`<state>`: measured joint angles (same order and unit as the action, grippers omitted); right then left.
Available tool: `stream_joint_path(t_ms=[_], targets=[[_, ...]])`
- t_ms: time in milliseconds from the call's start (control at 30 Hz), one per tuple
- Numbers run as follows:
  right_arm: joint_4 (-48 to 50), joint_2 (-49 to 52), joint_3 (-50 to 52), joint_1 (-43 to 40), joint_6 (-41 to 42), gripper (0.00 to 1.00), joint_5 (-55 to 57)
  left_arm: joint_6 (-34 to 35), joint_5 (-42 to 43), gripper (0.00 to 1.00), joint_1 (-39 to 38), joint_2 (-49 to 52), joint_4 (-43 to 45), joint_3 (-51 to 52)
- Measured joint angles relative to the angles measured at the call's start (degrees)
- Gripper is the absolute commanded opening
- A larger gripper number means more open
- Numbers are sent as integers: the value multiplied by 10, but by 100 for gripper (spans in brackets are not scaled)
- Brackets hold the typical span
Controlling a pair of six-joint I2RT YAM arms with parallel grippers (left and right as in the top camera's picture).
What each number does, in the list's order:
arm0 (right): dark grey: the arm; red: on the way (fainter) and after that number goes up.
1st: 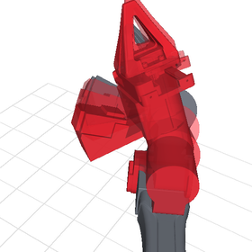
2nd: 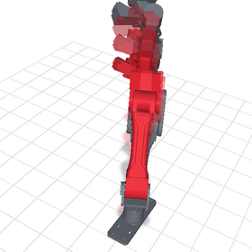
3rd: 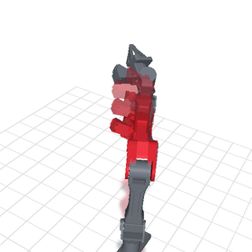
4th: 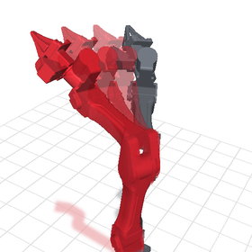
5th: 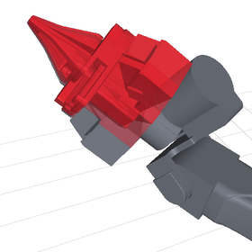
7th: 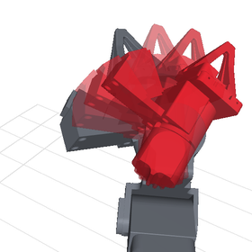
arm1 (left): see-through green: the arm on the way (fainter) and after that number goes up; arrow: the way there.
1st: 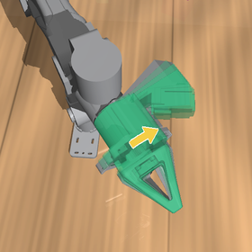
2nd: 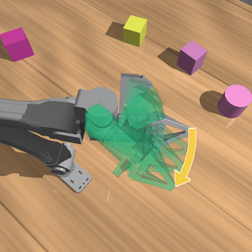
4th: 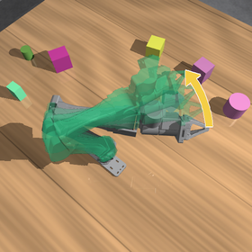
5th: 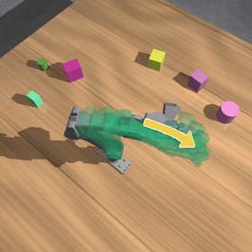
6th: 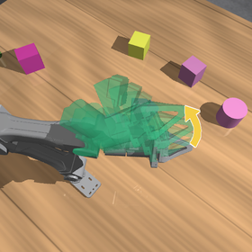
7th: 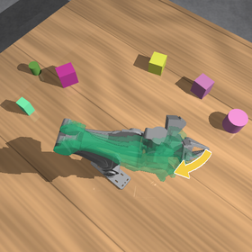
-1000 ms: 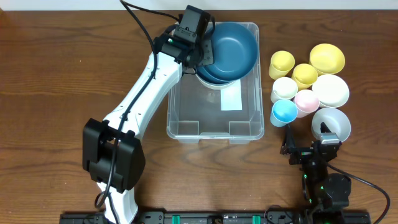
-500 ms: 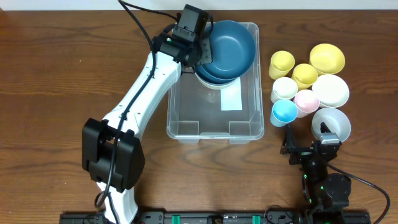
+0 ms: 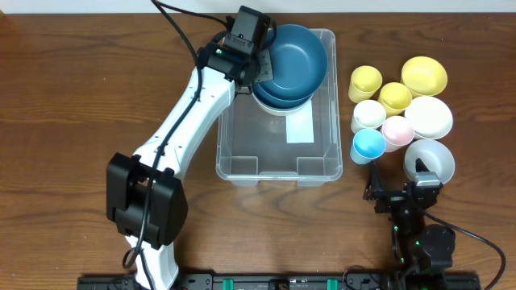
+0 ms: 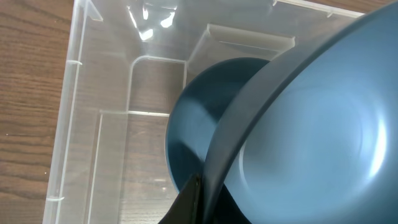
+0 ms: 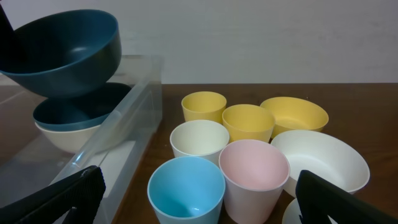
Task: Pack container
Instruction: 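Stack the teal bowl onto the other bowls and withdraw the left gripper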
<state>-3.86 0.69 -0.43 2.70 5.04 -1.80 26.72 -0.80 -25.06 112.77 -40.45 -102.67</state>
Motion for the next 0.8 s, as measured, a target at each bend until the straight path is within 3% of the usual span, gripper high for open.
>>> stream_joint_path(t_ms=[67,100,133,167,567,800], targets=[[0,0,0,0,0,99,0,1,-1,8,0,0,0,0],[0,0,0,0,0,99,0,1,-2,17,0,0,0,0],[0,0,0,0,0,99,0,1,-2,37,0,0,0,0],[0,0,0,0,0,99,0,1,-2,42,0,0,1,0],[0,0,0,0,0,99,0,5,-7,44,6,-1,3,0],[0,0,0,0,0,99,0,-5,-7,44,61,-46,1,0]])
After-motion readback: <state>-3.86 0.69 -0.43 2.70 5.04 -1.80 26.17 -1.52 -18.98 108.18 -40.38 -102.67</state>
